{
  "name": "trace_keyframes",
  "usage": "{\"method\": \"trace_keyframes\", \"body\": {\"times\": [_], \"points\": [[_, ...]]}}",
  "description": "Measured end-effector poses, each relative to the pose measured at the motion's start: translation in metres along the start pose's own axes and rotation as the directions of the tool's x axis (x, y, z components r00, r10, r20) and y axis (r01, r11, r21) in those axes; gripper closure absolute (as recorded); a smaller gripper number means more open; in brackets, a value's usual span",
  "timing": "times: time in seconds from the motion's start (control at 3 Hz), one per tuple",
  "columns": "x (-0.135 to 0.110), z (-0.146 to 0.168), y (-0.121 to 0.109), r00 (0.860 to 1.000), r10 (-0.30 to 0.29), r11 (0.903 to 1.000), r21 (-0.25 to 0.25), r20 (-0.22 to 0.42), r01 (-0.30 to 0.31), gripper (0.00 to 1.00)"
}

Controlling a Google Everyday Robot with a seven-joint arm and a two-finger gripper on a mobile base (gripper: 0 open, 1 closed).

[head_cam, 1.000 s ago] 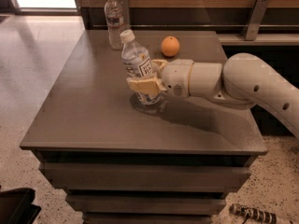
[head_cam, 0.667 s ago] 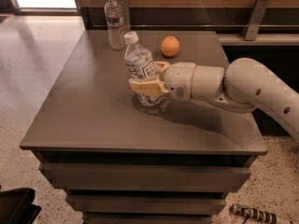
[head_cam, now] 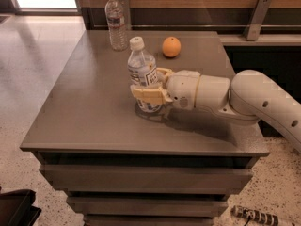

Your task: Place blue plastic bottle upright

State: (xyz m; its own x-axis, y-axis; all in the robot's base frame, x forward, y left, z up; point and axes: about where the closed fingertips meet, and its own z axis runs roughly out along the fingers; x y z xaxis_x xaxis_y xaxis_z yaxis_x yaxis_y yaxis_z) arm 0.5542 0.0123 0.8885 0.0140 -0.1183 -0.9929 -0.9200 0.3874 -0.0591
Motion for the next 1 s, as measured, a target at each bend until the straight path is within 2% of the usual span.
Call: {"method": "trace_keyframes", "body": {"times": [0.33,0.67,1.0], "points": [[0.003,0.0033,-0.0041,0.999,0.038,0.9991,0.018,-0.019,-0.037,1.0],[0.0068,0.0076,-0.0117,0.997,0.073,0.9973,0.012,-0.023,-0.072,1.0],[0.0068,0.0077,-0.0117,0.997,0.073,0.9973,0.012,-0.023,-0.073,1.0]]}}
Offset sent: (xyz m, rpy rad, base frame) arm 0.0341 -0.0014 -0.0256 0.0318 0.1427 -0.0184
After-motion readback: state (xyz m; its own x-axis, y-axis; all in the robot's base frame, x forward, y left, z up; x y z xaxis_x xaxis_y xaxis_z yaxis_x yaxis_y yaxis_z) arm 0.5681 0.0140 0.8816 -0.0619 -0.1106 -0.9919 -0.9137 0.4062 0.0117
